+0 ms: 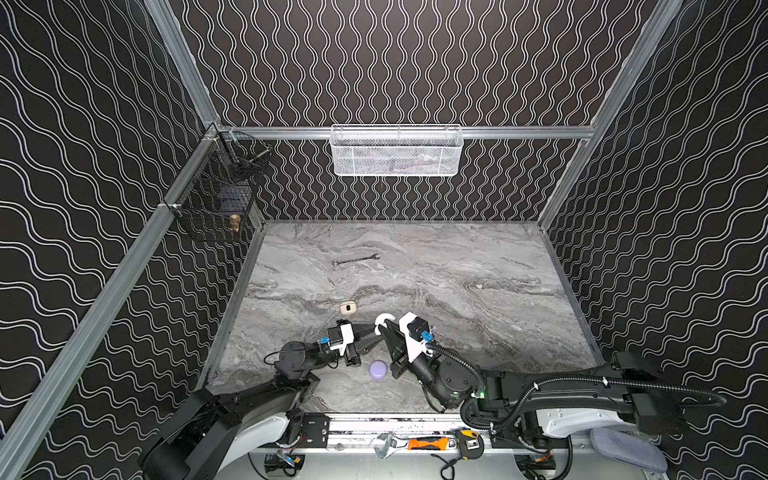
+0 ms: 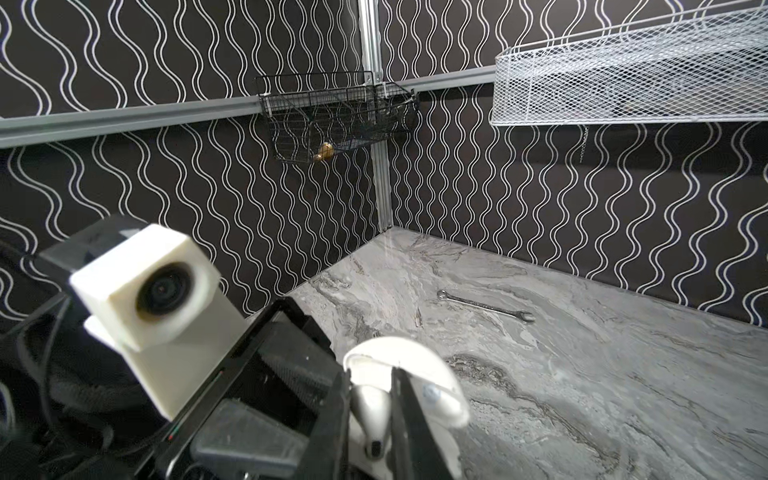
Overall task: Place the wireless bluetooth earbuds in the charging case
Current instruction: 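Insert the white earbud into the open case held by the left gripper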
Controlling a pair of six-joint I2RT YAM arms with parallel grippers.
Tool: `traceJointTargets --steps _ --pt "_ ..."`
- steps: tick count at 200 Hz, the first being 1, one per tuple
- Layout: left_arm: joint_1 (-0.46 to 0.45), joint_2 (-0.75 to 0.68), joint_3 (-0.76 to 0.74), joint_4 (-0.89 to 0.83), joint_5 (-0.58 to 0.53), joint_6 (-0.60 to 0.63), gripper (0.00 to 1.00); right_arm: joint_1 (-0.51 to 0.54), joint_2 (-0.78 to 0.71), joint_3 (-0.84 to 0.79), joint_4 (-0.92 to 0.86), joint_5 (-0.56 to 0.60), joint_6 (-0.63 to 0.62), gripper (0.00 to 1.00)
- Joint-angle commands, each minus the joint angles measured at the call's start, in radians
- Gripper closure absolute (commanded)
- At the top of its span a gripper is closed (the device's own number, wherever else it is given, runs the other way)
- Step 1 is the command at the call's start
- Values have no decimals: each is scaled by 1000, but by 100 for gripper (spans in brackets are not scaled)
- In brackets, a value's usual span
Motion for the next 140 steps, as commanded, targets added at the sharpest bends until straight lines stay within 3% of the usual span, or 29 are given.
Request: traceJointTargets --steps 1,53,93,110,140 --pt "-1 -8 2 58 -6 -7 100 1 8 -9 38 -5 -27 96" --pt "-1 -12 3 49 -5 -2 100 1 23 0 30 -15 -17 92" --pt "-1 -13 -2 25 -12 16 100 1 19 5 45 29 -28 78" --pt "0 -13 -12 21 -44 35 100 1 11 29 -8 36 -9 64" --pt "-1 -37 -3 -20 -30 37 100 1 8 25 1 -1 -20 53"
